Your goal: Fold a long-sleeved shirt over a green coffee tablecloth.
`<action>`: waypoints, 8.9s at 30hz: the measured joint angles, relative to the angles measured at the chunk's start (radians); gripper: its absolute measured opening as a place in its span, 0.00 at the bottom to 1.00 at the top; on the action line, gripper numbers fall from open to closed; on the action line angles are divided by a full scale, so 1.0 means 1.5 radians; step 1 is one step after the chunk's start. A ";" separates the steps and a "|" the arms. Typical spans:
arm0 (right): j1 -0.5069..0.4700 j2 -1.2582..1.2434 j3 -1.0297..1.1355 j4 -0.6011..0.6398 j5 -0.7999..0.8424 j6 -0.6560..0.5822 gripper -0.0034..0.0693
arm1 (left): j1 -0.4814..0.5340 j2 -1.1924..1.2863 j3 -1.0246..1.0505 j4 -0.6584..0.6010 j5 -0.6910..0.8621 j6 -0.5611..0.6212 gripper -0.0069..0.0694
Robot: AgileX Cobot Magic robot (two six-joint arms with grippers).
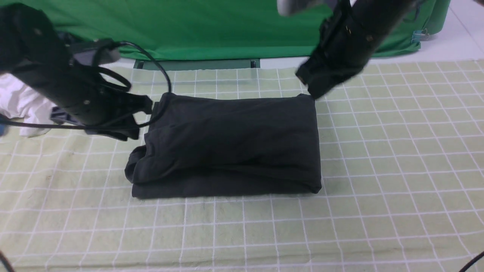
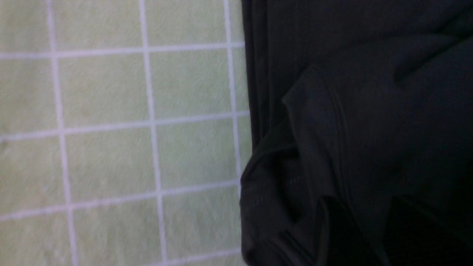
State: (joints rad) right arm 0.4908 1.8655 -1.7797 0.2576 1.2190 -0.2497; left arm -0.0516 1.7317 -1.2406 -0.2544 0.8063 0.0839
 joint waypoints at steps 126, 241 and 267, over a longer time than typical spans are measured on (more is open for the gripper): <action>-0.001 -0.229 0.050 0.000 -0.008 -0.006 0.05 | -0.006 -0.202 0.041 0.115 0.141 -0.013 0.35; -0.001 -1.222 0.853 -0.105 -0.904 0.021 0.35 | 0.049 -1.154 0.830 0.142 -0.383 0.036 0.11; -0.001 -1.149 0.854 -0.184 -0.762 0.130 0.37 | 0.049 -1.154 0.830 0.142 -0.382 0.036 0.11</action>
State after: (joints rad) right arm 0.4900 0.1413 -0.4990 -0.0182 0.0761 -0.0553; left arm 0.0218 0.0000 0.0041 -0.0414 0.2333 0.1374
